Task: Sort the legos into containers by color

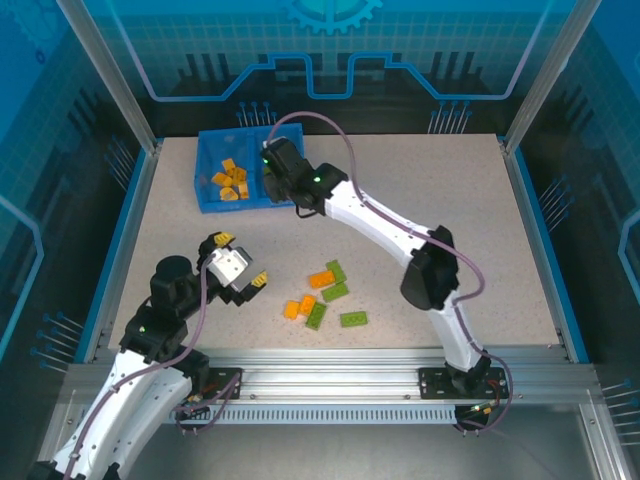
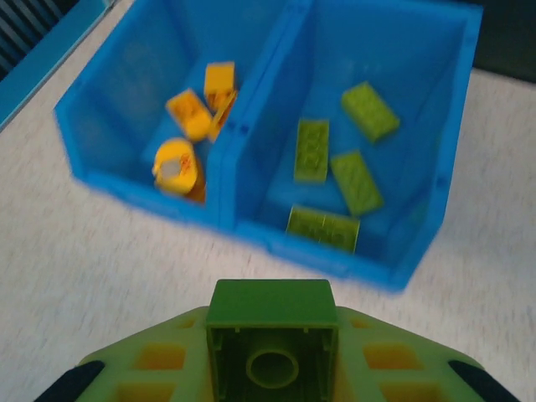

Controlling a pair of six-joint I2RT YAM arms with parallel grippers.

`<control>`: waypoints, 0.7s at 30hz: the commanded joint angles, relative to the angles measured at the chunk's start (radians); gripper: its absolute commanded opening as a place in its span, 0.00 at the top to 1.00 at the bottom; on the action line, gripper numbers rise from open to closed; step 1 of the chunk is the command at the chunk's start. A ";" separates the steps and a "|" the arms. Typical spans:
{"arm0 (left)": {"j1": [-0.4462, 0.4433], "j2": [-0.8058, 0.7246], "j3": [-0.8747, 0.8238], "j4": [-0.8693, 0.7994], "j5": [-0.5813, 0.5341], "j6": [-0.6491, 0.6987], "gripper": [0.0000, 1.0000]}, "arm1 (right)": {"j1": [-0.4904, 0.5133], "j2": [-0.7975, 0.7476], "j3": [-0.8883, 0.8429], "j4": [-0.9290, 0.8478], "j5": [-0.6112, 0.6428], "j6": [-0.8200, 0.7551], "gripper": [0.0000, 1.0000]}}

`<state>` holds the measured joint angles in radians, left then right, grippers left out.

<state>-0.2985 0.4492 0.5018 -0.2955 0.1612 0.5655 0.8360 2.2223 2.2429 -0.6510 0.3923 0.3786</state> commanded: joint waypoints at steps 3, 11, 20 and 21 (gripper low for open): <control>-0.001 -0.023 -0.028 0.038 -0.132 -0.015 0.01 | -0.041 0.280 0.307 -0.014 0.088 -0.118 0.71; 0.001 -0.009 -0.026 0.019 -0.155 0.009 0.01 | -0.064 0.510 0.529 0.092 -0.013 -0.178 0.66; 0.000 0.037 -0.020 0.034 -0.137 0.009 0.01 | -0.082 0.507 0.565 0.074 -0.061 -0.141 0.45; 0.000 0.039 -0.020 0.036 -0.137 0.009 0.01 | -0.082 0.488 0.564 0.057 -0.062 -0.142 0.45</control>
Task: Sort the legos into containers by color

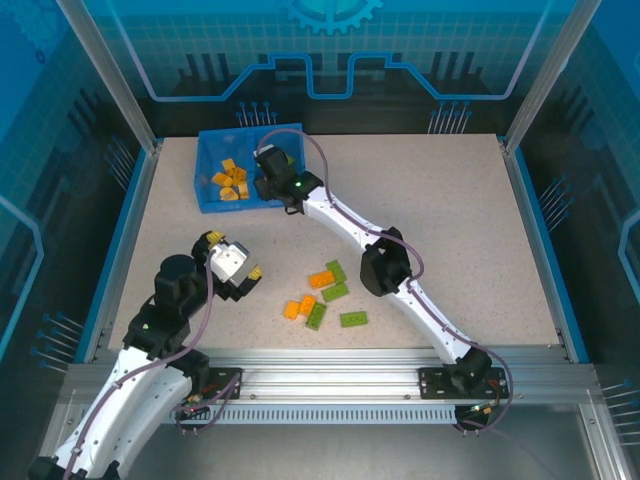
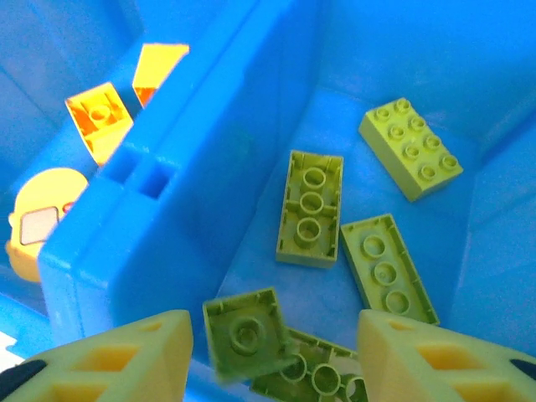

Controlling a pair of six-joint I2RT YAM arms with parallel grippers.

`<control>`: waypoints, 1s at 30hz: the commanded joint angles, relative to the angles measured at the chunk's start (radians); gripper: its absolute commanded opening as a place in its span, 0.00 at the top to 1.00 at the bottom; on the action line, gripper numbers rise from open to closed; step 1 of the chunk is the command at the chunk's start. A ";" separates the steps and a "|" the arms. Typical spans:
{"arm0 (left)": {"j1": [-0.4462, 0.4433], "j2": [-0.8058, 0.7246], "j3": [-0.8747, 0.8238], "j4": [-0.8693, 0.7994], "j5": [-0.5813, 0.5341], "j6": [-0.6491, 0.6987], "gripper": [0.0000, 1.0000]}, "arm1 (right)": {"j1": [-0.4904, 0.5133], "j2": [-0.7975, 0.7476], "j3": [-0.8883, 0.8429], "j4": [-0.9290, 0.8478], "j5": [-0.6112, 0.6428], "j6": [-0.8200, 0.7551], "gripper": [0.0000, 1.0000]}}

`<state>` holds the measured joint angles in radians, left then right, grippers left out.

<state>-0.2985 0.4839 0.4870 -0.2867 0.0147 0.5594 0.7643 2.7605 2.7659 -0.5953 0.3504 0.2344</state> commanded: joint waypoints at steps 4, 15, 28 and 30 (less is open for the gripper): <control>0.001 -0.003 -0.003 0.006 0.026 0.017 0.01 | -0.008 -0.173 0.004 -0.115 -0.043 0.025 0.50; -0.002 -0.027 -0.018 0.002 0.215 0.046 0.01 | 0.012 -1.013 -1.052 -0.075 -0.185 0.163 0.40; -0.057 0.118 -0.007 -0.030 0.598 0.152 0.01 | 0.188 -1.404 -1.780 -0.149 -0.184 0.555 0.00; -0.077 0.132 -0.004 -0.053 0.611 0.174 0.01 | 0.230 -1.364 -1.790 -0.142 -0.171 0.592 0.00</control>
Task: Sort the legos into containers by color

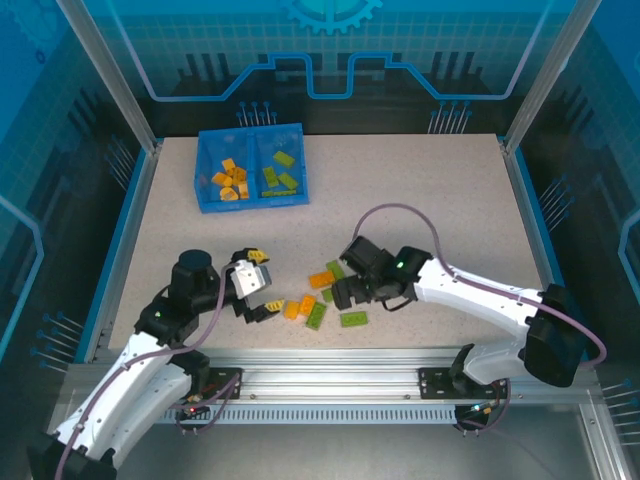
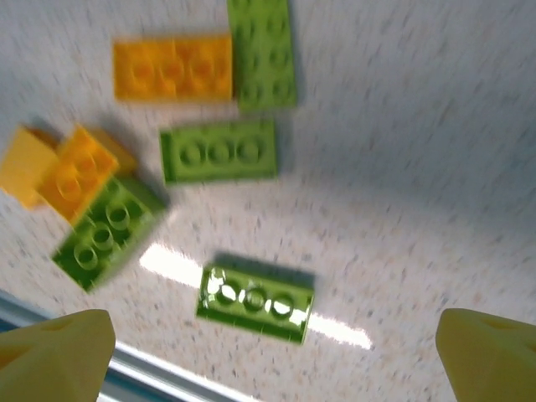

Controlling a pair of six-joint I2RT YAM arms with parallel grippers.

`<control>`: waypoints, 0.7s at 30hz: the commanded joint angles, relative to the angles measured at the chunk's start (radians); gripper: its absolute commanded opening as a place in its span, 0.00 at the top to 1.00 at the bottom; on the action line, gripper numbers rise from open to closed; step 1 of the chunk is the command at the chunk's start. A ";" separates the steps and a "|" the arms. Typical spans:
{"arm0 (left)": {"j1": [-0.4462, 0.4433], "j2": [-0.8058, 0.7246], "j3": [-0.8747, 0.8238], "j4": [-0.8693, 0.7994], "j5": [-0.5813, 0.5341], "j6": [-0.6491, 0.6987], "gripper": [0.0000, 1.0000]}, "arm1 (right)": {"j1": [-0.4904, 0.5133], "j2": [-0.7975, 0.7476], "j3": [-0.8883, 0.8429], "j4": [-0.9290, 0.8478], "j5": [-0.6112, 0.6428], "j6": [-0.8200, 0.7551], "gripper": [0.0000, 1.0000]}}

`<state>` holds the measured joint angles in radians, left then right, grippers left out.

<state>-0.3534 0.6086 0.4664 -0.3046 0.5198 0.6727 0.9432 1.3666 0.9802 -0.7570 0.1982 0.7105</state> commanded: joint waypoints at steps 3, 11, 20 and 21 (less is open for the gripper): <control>-0.045 0.023 0.022 -0.074 0.085 0.086 0.01 | 0.073 0.107 -0.006 0.032 0.002 0.145 0.00; -0.073 0.026 0.021 -0.109 0.072 0.117 0.01 | 0.081 0.227 -0.054 0.094 0.006 0.197 0.00; -0.084 0.049 0.013 -0.101 0.134 0.141 0.01 | 0.087 0.295 -0.075 0.105 -0.011 0.213 0.12; -0.083 0.052 0.014 -0.106 0.138 0.144 0.01 | 0.087 0.305 -0.074 0.112 -0.014 0.215 0.13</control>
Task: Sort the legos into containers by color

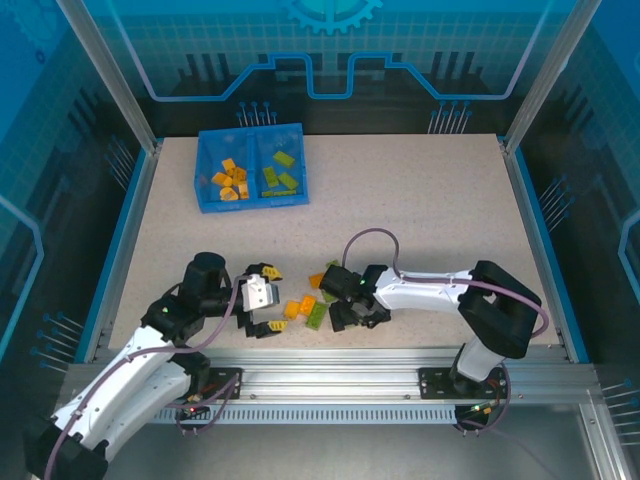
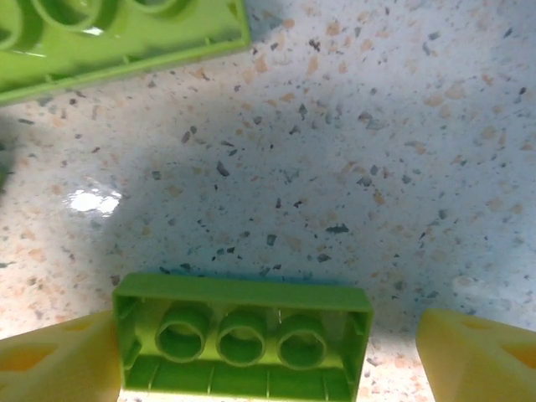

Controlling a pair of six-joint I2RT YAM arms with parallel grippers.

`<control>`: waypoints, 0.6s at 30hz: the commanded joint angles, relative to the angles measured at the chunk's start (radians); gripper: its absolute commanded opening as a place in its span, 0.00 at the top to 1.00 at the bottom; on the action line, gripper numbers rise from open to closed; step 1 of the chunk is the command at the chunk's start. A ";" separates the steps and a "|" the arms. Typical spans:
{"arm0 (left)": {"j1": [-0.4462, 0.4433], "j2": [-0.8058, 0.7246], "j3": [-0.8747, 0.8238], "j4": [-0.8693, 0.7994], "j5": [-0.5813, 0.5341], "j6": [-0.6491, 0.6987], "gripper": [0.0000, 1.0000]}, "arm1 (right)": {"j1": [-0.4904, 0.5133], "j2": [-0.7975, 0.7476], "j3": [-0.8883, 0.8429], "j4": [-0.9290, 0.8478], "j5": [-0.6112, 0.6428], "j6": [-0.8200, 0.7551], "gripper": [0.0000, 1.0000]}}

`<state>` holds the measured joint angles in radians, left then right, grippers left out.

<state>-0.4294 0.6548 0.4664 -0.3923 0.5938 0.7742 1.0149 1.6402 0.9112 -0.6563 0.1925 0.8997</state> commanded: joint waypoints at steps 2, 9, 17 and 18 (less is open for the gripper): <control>-0.011 0.009 0.015 -0.024 0.068 0.049 0.01 | 0.017 0.052 -0.002 0.014 -0.006 0.034 0.19; -0.028 -0.006 0.001 -0.028 0.094 0.083 0.01 | 0.022 0.045 0.013 0.002 0.012 0.046 0.42; -0.028 -0.073 -0.043 0.066 0.064 0.052 0.01 | 0.026 -0.085 0.173 -0.094 0.180 -0.053 0.43; -0.027 -0.093 -0.056 0.089 0.053 0.041 0.01 | 0.027 -0.093 0.207 -0.090 0.210 -0.085 0.42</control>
<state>-0.4500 0.6022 0.4458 -0.3683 0.6331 0.8173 1.0279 1.6096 1.0138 -0.7238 0.2832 0.8894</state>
